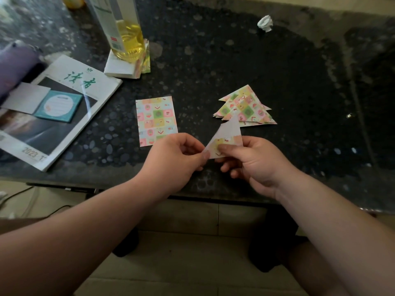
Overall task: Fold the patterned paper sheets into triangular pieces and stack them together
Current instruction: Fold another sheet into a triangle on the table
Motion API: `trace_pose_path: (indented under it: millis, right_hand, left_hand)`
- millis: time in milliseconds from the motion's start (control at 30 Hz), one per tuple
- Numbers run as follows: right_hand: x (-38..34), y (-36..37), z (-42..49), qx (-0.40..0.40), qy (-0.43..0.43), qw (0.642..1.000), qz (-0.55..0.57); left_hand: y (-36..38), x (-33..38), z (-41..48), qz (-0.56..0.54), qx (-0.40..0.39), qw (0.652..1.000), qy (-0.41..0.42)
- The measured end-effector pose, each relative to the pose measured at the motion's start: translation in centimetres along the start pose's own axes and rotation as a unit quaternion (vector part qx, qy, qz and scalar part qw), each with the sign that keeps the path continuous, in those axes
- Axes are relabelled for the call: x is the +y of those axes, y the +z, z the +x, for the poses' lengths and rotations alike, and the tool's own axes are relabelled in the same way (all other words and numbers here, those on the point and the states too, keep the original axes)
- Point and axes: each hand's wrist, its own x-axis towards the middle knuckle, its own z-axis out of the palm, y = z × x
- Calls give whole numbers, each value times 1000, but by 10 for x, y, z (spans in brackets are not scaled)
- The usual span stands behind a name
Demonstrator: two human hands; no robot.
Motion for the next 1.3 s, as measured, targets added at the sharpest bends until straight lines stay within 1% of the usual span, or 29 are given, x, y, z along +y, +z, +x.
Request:
trace_pose_path:
  millis: [100, 200, 267, 333, 400, 433, 500, 533, 600, 633, 700, 767, 833, 967, 1033, 1133, 1300]
  right_hand:
    - [3, 3, 1, 14, -18, 1000, 15]
    - [5, 3, 0, 6, -35, 999, 8]
    - [4, 2, -1, -4, -33, 999, 8]
    - [2, 1, -1, -10, -23, 1000, 12]
    - [2, -1, 0, -19, -15, 999, 21]
    - [2, 0, 0, -24, -16, 999, 26]
    - [2, 2, 0, -31, -21, 998, 49]
    - [2, 2, -1, -36, -20, 997, 70]
    - [-1, 2, -1, -59, -11, 992, 113]
    - [-2, 1, -2, -70, -10, 991, 116]
    - [-1, 0, -4, -81, -25, 994, 66]
    - [3, 0, -6, -75, -45, 996, 4]
    - [7, 1, -6, -68, -54, 996, -11]
    - [5, 0, -7, -85, -79, 993, -11]
    - [4, 0, -9, -90, -86, 991, -42]
    - [3, 1, -11, -93, -75, 989, -92]
    - [-4, 0, -16, -125, -40, 987, -87]
  left_hand:
    - [2, 2, -3, -5, -26, 1000, 7]
    - [5, 3, -4, -93, -38, 995, -19]
    - [5, 3, -3, -118, -30, 992, -25]
    - [5, 5, -1, -168, -36, 984, -56]
    - [4, 6, 1, -236, -65, 964, -107]
    - [3, 7, 0, -252, -87, 955, -128]
    - [3, 7, 0, -244, -137, 948, -150]
    - [4, 5, 0, -240, -146, 948, -152]
    - [5, 3, 1, -242, -132, 950, -150]
    - [5, 2, 2, -246, -118, 951, -146]
    - [3, 3, 4, -258, -96, 952, -133]
    - [2, 5, 5, -265, -87, 952, -127]
    - [3, 7, 3, -268, -78, 951, -130]
    - [6, 7, 2, -289, -73, 943, -152]
    - [6, 8, 3, -303, -70, 936, -163]
    - [7, 10, 3, -300, -69, 937, -164]
    - [0, 16, 9, -286, -55, 945, -148]
